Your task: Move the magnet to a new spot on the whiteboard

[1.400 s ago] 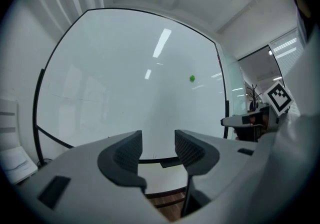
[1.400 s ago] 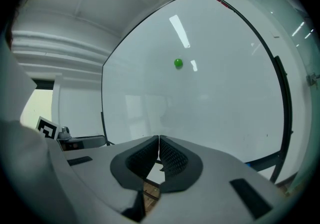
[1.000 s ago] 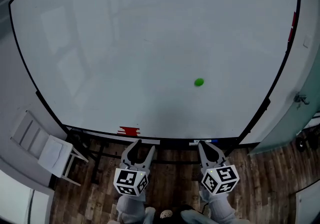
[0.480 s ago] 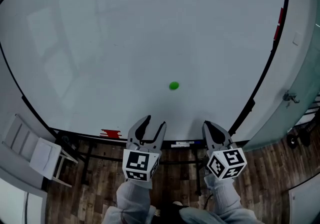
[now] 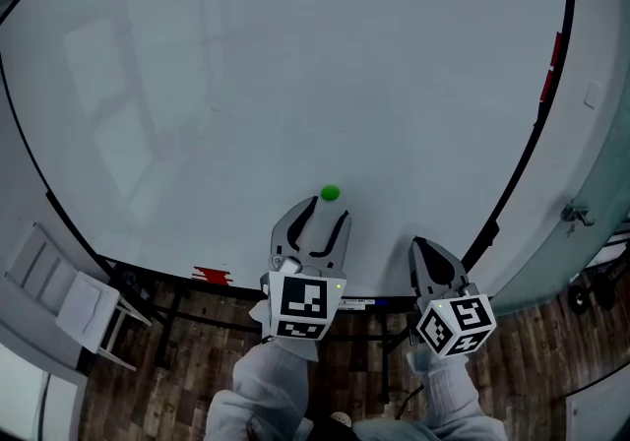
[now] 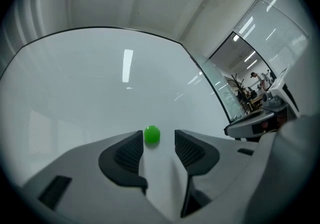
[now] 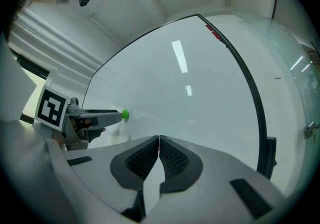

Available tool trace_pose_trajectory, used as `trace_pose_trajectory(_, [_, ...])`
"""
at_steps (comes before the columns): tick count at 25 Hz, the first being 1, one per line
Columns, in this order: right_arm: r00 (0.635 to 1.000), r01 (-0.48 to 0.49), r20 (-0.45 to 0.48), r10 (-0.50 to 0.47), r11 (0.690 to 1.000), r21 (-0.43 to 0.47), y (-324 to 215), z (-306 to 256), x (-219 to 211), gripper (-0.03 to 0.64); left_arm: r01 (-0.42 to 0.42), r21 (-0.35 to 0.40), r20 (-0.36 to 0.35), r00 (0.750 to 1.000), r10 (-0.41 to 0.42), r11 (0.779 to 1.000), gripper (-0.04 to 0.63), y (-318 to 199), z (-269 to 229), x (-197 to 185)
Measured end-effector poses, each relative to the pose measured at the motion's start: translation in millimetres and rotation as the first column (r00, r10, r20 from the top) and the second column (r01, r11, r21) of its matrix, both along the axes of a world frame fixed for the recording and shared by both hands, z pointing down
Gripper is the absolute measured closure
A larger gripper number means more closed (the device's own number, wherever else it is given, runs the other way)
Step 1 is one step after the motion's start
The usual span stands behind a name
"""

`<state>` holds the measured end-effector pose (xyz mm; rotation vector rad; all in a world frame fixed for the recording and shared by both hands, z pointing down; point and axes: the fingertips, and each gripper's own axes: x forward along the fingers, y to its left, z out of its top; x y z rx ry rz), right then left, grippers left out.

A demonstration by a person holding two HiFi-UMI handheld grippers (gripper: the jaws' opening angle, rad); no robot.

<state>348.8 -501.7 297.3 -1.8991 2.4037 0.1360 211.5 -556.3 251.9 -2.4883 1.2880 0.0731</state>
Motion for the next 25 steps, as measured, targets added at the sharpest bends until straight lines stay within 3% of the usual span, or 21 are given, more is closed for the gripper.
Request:
trace_pose_trajectory(9, [1.0, -0.001, -0.001, 0.001, 1.0, 0.02, -4, -4, 13, 0.588, 0.172, 0.086, 0.064, 0.982, -0.178, 0.981, 0.398, -19, -9, 3])
trace_pose_trajectory(15, [1.0, 0.002, 0.001, -0.002, 1.0, 0.019, -3, 0, 18, 0.589, 0.269, 0.114, 0.113, 0.953, -0.281, 0.956, 0.468, -25, -6, 3])
trace_pose_trajectory(25, [1.0, 0.005, 0.002, -0.005, 1.0, 0.017, 0, 2, 22, 0.589, 0.279, 0.098, 0.114, 0.951, -0.289, 0.955, 0.471, -26, -6, 3])
